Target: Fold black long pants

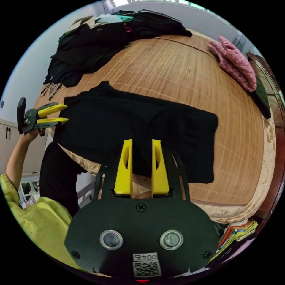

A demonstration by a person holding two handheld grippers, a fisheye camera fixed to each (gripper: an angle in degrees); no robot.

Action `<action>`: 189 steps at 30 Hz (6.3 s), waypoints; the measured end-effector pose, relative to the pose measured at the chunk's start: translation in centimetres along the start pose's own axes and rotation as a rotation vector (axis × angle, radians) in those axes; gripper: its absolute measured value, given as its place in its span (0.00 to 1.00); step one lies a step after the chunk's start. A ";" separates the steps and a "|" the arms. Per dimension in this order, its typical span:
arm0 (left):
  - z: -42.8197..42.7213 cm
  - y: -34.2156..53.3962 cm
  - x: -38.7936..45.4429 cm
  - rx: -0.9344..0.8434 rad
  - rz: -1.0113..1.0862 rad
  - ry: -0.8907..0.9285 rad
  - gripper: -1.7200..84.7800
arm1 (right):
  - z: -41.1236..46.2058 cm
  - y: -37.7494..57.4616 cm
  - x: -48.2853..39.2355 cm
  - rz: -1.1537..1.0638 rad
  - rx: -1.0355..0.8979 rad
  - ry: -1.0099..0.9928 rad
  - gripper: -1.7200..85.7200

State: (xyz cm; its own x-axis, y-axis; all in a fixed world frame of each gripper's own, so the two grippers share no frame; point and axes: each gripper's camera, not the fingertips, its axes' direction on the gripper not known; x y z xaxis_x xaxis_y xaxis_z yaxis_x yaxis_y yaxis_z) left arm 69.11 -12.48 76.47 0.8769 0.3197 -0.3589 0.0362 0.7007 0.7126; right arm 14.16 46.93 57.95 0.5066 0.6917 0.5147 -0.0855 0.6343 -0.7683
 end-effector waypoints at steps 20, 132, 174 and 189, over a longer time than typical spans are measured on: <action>0.1 -2.1 7.4 0.028 0.024 -0.020 0.08 | 3.1 0.2 18.2 0.419 -0.005 -0.103 0.07; 3.9 23.5 20.9 -0.087 -0.197 -0.334 0.06 | 39.4 -19.0 -14.7 0.029 -0.551 0.043 0.01; 6.1 18.5 0.9 -0.110 -0.328 -0.107 0.03 | 24.9 11.0 -10.5 0.031 -0.203 0.106 0.02; 6.3 18.2 -0.3 -0.027 -0.301 -0.114 0.02 | 15.0 35.9 -4.9 0.484 0.609 -0.416 0.14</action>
State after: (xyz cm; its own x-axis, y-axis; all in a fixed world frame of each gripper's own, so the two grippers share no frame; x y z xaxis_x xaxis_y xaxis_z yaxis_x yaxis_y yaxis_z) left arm 72.57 -3.79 93.35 0.8769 0.0229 -0.4802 0.2908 0.7701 0.5678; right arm -4.30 71.48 33.52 -0.0466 0.9265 0.3734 -0.7126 0.2311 -0.6624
